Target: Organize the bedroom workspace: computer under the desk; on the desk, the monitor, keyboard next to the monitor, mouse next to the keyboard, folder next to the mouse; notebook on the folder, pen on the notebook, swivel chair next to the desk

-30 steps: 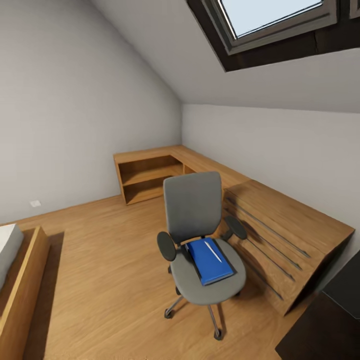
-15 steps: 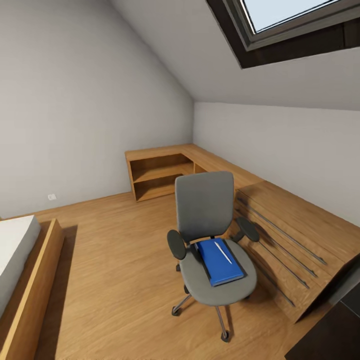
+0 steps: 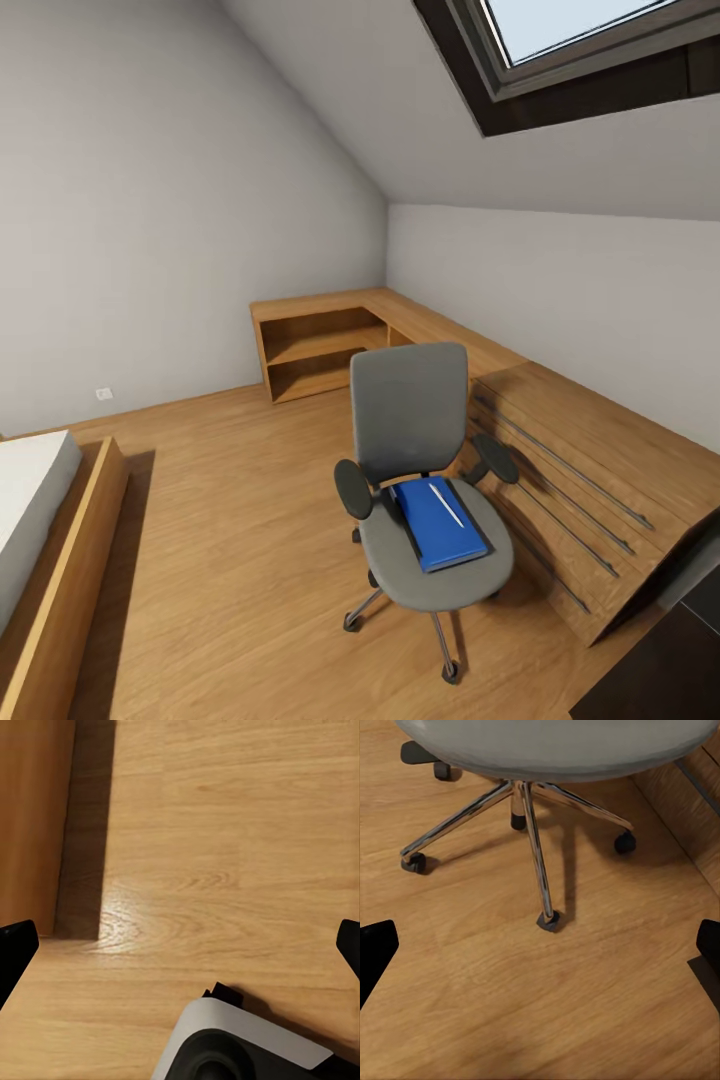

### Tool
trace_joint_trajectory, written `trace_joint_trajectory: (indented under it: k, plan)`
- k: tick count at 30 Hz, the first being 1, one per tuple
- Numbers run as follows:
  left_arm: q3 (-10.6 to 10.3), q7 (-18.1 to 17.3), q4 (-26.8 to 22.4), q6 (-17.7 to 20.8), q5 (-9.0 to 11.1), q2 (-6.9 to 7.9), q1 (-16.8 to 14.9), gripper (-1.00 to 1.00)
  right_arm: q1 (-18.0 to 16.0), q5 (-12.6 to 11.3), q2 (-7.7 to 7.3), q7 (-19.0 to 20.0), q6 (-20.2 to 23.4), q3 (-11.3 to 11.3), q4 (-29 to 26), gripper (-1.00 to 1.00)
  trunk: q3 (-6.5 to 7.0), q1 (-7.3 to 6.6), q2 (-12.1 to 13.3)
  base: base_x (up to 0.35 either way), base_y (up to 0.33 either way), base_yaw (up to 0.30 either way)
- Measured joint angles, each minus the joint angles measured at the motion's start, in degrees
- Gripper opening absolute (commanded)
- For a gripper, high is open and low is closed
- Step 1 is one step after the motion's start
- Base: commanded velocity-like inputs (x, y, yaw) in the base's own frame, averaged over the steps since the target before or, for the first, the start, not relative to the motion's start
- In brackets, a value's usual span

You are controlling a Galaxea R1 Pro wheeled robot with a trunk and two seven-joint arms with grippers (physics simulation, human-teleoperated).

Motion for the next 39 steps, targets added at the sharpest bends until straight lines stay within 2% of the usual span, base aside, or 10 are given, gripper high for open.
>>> trace_joint_trajectory:
  k: [7,12,21,26,27,28,31,33,35,39]
  plan:
    - [0.1,0.0,0.0,-0.8,0.1,0.05,0.0,1.00,0.0,0.0,0.05,0.0,0.0,0.0,-0.2,1.00,0.00,0.00,0.0,0.017,0.000,0.000]
    - [0.1,0.1,0.0,-1.0,0.4,0.14,0.0,1.00,0.0,-0.2,0.09,-0.1,0.0,0.0,-0.2,1.00,0.00,-0.03,0.0,0.288,0.000,0.259]
    - [0.1,-0.1,-0.1,-1.2,0.4,0.08,0.0,1.00,0.0,-0.1,0.06,-0.1,-1.0,0.0,-0.4,1.00,0.00,0.00,0.0,0.052,0.000,0.142]
    - [0.1,-0.3,-2.6,-1.0,0.3,0.15,0.0,1.00,0.0,-0.1,0.01,-0.3,-3.4,-0.1,-1.8,1.00,0.00,0.00,0.0,0.006,0.000,0.017]
    - [0.0,-0.3,-6.8,-0.3,0.1,0.20,0.0,1.00,0.0,-0.1,0.02,-0.5,-3.6,-0.1,-5.7,1.00,0.02,0.00,0.0,0.001,0.000,0.004]
    - [0.0,-0.3,-9.9,0.7,0.1,0.24,0.0,1.00,0.0,-0.2,0.03,-0.6,-2.8,-0.2,-8.5,1.00,0.01,0.00,0.0,0.001,0.000,0.003]
    - [0.0,-0.1,-14.9,4.2,0.1,0.29,0.0,1.00,0.0,-0.2,0.04,-0.7,0.5,-0.2,-13.0,1.00,0.00,0.00,0.0,0.001,0.000,0.002]
    - [0.0,0.0,-20.5,9.9,0.1,0.31,0.0,1.00,-0.1,-0.3,0.00,-0.7,5.9,-0.2,-18.0,1.00,0.00,0.00,0.0,0.000,0.000,0.000]
    - [0.7,0.3,-29.7,20.6,0.3,0.28,-0.1,1.00,-1.9,-0.9,-0.16,-0.6,16.1,-0.4,-24.8,1.00,0.02,0.00,0.0,0.000,0.000,0.000]
    - [1.3,0.6,-36.2,28.9,0.3,0.19,-1.8,1.00,-5.9,-2.9,-0.25,-0.7,24.7,-0.8,-28.0,1.00,0.01,0.00,0.0,0.000,0.000,0.000]
